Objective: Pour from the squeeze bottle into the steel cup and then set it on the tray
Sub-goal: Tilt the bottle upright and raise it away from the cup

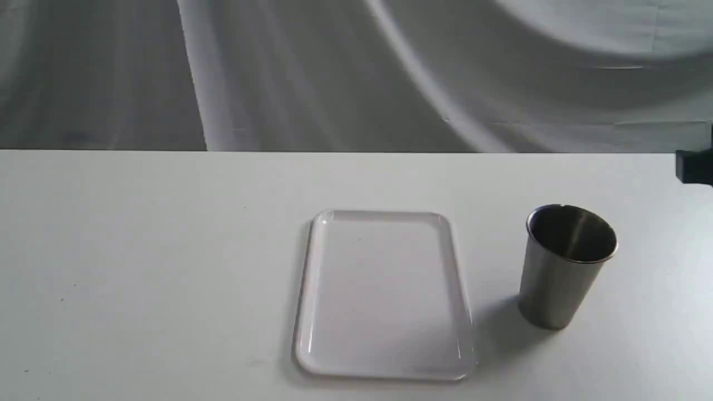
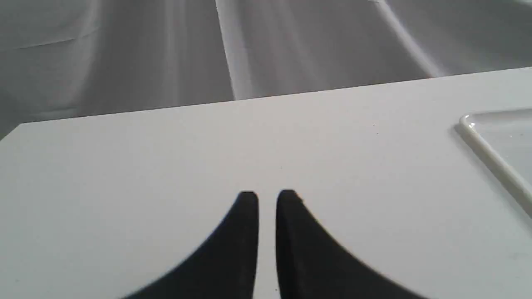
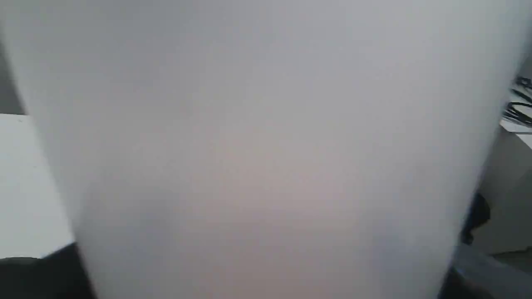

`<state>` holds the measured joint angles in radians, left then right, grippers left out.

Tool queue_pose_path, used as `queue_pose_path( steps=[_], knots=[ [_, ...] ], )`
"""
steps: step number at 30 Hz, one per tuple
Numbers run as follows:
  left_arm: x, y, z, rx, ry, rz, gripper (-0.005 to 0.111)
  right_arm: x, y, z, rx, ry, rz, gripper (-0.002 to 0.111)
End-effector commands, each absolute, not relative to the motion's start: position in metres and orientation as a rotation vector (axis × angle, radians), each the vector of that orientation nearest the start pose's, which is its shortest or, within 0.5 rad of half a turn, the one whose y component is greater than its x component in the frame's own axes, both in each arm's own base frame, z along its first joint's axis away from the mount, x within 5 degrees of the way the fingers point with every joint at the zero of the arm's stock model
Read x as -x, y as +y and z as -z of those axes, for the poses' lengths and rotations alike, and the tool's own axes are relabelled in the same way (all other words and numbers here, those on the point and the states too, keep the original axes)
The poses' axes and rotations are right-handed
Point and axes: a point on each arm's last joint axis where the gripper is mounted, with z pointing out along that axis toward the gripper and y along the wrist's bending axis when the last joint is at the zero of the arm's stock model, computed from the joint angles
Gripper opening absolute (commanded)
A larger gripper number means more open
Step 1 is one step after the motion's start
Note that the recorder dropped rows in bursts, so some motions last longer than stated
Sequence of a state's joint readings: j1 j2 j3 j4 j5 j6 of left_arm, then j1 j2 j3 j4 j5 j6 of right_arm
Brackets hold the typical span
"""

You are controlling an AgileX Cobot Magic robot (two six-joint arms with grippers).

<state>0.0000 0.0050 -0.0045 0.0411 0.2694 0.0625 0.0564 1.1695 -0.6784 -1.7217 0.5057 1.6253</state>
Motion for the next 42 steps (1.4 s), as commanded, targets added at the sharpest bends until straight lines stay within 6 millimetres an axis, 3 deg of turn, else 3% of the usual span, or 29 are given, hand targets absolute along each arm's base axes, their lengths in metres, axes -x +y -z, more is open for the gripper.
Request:
queue_pose_path(
  steps=[1, 17, 26, 32, 37, 42],
  knots=[
    [-0.055, 0.001, -0.189, -0.085, 1.744, -0.082, 0.008, -0.235, -0.024, -0.305, -0.120, 1.840, 0.432, 0.000],
    [-0.055, 0.001, -0.189, -0.085, 1.744, -0.082, 0.008, -0.208, 0.014, -0.331, 0.158, 1.765, -0.008, 0.000],
    [-0.055, 0.001, -0.189, -0.085, 1.744, -0.082, 0.008, -0.196, 0.029, -0.341, 0.172, 1.718, -0.243, 0.000],
    [-0.055, 0.001, -0.189, -0.085, 1.744, -0.082, 0.008, -0.188, 0.050, -0.362, 0.323, 1.470, -0.471, 0.000],
    [-0.055, 0.001, -0.189, -0.085, 1.744, -0.082, 0.008, -0.186, 0.049, -0.375, 0.284, 1.331, -0.503, 0.000],
    [-0.055, 0.001, -0.189, -0.085, 1.744, -0.082, 0.008, -0.189, 0.054, -0.372, 0.321, 1.312, -0.458, 0.000]
  ],
)
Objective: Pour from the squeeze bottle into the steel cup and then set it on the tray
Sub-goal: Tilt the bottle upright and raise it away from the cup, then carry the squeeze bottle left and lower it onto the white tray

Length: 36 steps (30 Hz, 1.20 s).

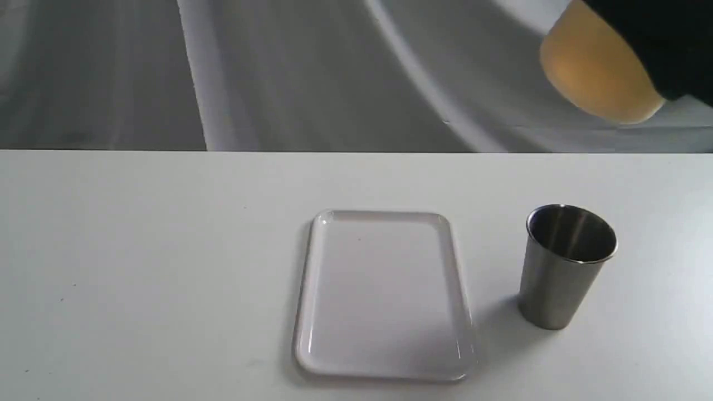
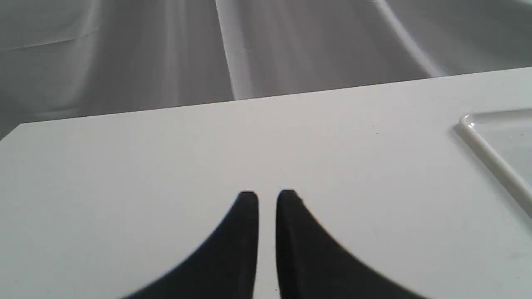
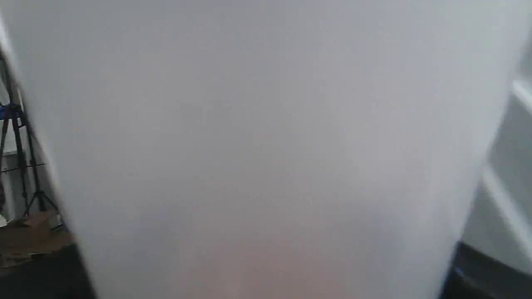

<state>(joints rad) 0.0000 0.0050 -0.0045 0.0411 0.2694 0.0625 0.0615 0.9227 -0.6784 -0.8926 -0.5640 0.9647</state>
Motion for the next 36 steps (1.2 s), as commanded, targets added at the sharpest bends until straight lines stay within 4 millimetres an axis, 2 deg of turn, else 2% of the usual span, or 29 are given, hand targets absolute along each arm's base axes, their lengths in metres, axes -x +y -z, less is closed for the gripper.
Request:
queue_pose_path(
  steps=[1, 8, 19, 24, 32, 36],
  knots=[
    [-0.055, 0.001, -0.189, -0.085, 1.744, -0.082, 0.008, -0.191, 0.057, -0.370, 0.336, 1.311, -0.450, 0.000],
    [-0.055, 0.001, -0.189, -0.085, 1.744, -0.082, 0.008, -0.214, 0.089, -0.343, 0.406, 1.352, -0.409, 0.000],
    [-0.055, 0.001, -0.189, -0.085, 1.744, -0.082, 0.008, -0.253, 0.140, -0.288, 0.480, 1.344, -0.340, 0.000],
    [-0.055, 0.001, -0.189, -0.085, 1.744, -0.082, 0.008, -0.269, 0.148, -0.263, 0.441, 1.340, -0.325, 0.000],
    [-0.055, 0.001, -0.189, -0.085, 1.744, -0.082, 0.008, -0.289, 0.152, -0.211, 0.412, 1.483, -0.285, 0.000],
    [-0.055, 0.001, -0.189, -0.085, 1.744, -0.082, 0.008, -0.294, 0.154, -0.193, 0.402, 1.495, -0.276, 0.000]
  ],
)
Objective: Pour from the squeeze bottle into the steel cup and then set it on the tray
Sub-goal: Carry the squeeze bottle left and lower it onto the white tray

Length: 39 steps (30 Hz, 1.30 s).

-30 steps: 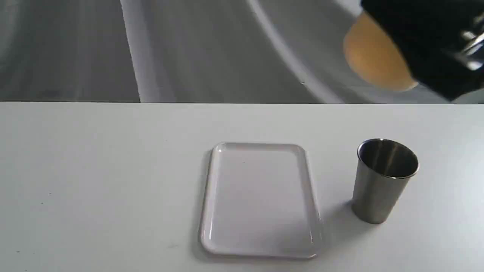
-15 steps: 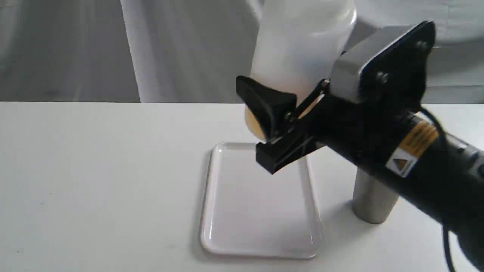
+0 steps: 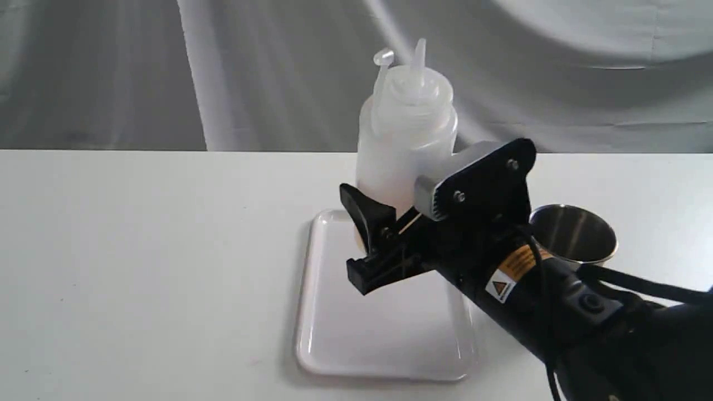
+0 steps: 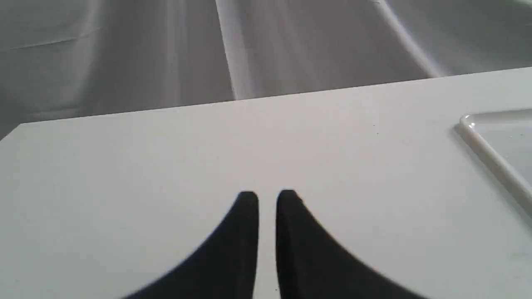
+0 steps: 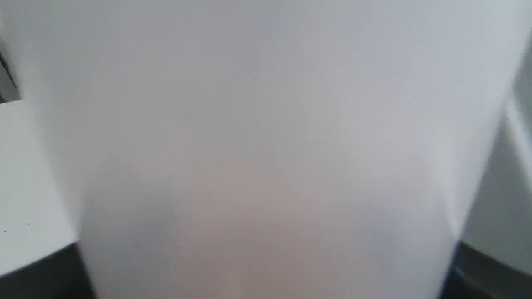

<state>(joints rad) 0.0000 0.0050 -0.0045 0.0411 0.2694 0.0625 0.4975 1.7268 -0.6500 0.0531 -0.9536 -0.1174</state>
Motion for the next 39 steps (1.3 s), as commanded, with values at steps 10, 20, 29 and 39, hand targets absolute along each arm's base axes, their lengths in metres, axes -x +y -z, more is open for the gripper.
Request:
queue_pose_path(
  steps=[10, 20, 29, 39],
  knots=[
    [-0.055, 0.001, -0.189, -0.085, 1.744, -0.082, 0.008, -0.313, 0.162, -0.152, 0.391, 1.530, -0.255, 0.000],
    [-0.055, 0.001, -0.189, -0.085, 1.744, -0.082, 0.008, -0.334, 0.172, -0.127, 0.377, 1.570, -0.246, 0.000],
    [-0.055, 0.001, -0.189, -0.085, 1.744, -0.082, 0.008, -0.338, 0.160, -0.108, 0.183, 1.658, -0.229, 0.000],
    [-0.055, 0.001, -0.189, -0.085, 1.744, -0.082, 0.008, -0.337, 0.160, -0.093, 0.199, 1.702, -0.215, 0.000]
  ],
)
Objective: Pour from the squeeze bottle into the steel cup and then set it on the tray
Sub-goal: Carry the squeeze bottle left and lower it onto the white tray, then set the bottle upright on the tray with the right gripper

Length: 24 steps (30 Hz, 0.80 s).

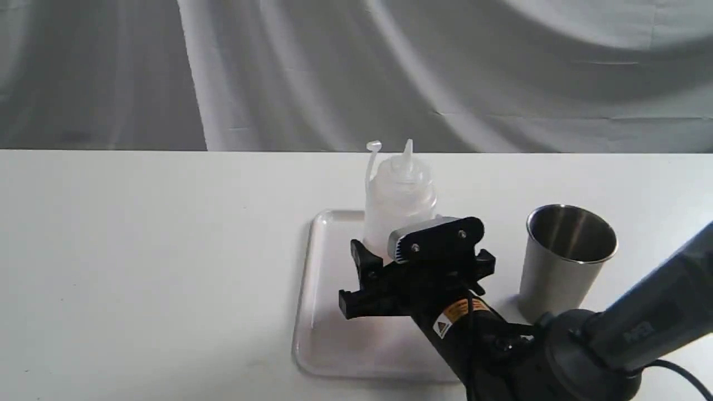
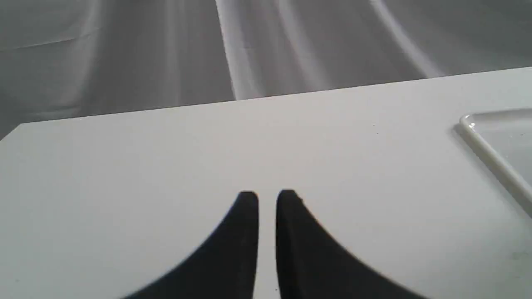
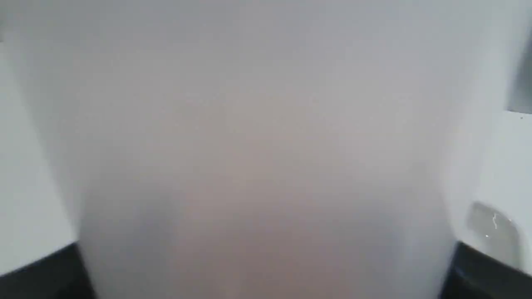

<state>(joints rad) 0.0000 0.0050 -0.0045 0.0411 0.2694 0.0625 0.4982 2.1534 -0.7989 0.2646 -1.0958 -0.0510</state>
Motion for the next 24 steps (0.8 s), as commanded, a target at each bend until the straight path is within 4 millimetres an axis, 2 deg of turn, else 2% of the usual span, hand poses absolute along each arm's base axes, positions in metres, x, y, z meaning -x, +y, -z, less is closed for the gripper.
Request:
queue_pose_path(
  steps=[1, 7, 13, 24],
  knots=[
    [-0.055, 0.001, -0.189, -0.085, 1.744, -0.082, 0.008, -0.337, 0.160, -0.091, 0.200, 1.706, -0.214, 0.000],
    [-0.055, 0.001, -0.189, -0.085, 1.744, -0.082, 0.008, -0.337, 0.159, -0.084, 0.208, 1.718, -0.204, 0.000],
    [-0.055, 0.001, -0.189, -0.085, 1.744, -0.082, 0.008, -0.346, 0.166, -0.073, 0.230, 1.741, -0.211, 0.000],
    [-0.055, 0.001, -0.189, -0.085, 1.744, -0.082, 0.008, -0.350, 0.168, -0.070, 0.241, 1.754, -0.196, 0.000]
  ],
)
